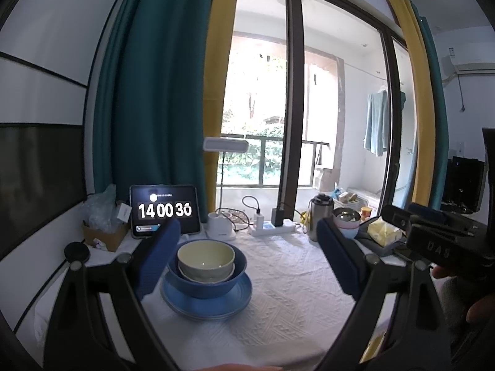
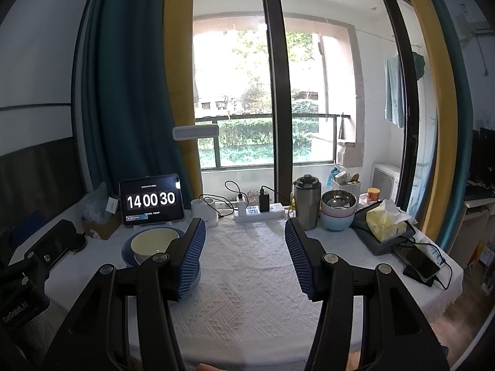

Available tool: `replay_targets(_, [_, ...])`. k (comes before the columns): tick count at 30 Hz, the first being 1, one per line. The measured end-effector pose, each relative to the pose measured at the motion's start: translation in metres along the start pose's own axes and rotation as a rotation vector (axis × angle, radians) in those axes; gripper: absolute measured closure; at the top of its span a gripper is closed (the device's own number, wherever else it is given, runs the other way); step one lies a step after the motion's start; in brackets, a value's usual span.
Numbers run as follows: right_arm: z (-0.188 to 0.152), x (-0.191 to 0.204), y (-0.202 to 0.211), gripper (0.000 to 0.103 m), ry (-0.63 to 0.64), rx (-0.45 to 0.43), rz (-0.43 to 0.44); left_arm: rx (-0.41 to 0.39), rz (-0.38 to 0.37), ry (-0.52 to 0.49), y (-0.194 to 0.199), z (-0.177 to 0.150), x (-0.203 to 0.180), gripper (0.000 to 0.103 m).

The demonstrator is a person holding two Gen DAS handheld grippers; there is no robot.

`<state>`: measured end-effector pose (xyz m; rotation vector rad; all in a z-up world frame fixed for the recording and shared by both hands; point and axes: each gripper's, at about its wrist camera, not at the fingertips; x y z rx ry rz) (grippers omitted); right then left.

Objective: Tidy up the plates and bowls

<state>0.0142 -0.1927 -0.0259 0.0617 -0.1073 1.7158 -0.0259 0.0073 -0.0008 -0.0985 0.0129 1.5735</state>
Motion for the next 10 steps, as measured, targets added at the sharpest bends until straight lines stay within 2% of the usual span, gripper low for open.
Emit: replay_targets(10, [0.0, 0.0003, -0.0001, 0.046, 0.0, 0.0, 0.0, 0.001, 0.006, 0.001, -0.0009, 0.0, 0.0012, 0.012])
Point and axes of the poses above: each gripper's, at about its wrist camera, not at the fingertips, and y roughly against the way its jaws point, x to its left, z to its top, and after that the axes turned 9 degrees about -x, right-handed
